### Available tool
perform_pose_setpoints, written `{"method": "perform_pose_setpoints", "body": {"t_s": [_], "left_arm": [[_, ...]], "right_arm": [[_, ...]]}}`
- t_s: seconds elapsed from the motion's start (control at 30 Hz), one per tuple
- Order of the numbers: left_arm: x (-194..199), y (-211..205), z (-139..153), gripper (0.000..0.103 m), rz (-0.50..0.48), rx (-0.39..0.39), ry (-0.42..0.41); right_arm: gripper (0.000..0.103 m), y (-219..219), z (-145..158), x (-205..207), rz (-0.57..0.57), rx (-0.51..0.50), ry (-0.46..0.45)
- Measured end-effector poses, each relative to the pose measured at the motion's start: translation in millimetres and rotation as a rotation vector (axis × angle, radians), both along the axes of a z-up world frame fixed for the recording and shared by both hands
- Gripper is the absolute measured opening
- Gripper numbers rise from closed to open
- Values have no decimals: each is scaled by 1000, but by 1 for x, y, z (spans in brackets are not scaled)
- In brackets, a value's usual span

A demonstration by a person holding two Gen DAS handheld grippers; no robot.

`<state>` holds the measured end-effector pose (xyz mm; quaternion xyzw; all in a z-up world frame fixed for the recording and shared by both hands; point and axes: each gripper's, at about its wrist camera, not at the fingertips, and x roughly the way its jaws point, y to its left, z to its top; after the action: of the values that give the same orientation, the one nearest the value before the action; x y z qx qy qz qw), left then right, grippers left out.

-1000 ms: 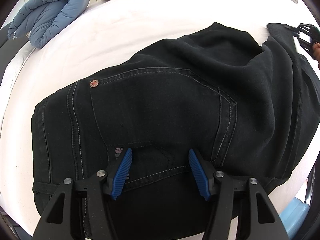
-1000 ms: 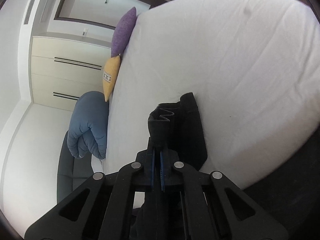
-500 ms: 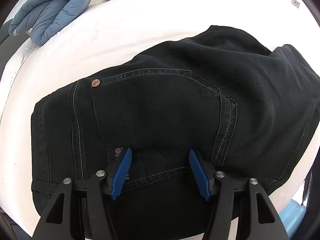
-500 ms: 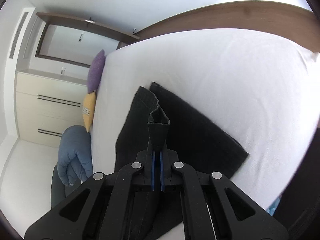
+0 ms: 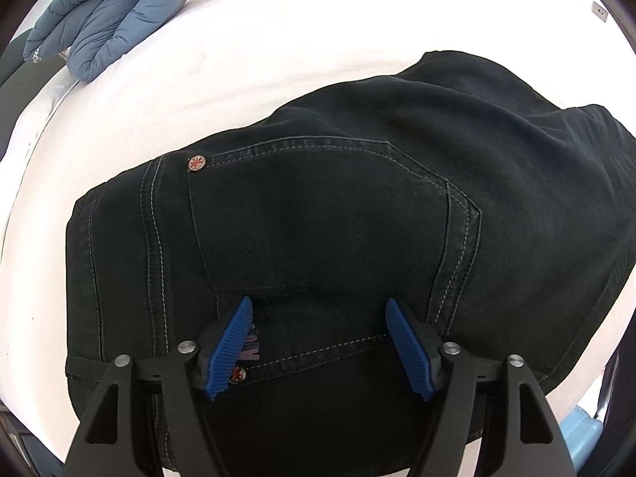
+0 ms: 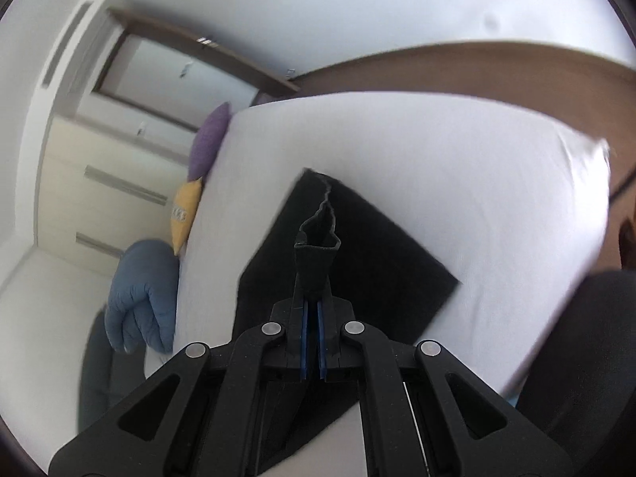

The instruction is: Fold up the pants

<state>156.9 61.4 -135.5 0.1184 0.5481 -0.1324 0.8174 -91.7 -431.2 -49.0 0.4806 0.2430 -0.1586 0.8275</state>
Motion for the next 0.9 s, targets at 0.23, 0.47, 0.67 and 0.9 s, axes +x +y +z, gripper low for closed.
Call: {"method": "perform_pose_setpoints", "body": {"t_s": [0.23, 0.47, 0.67, 0.9], "left_arm": [[7, -5, -1, 76, 8, 5, 16], [6, -3, -2, 78, 18, -19, 7], [6, -1, -2, 79, 7, -24, 0], [6, 0, -3, 81, -12, -15, 10]], "right_arm": [[2, 2, 63, 106, 207, -14, -1], [2, 35, 145, 153, 376, -112, -100], [2, 34, 117, 96, 291, -46, -128], [2, 4, -54, -41, -57, 235, 84]]}}
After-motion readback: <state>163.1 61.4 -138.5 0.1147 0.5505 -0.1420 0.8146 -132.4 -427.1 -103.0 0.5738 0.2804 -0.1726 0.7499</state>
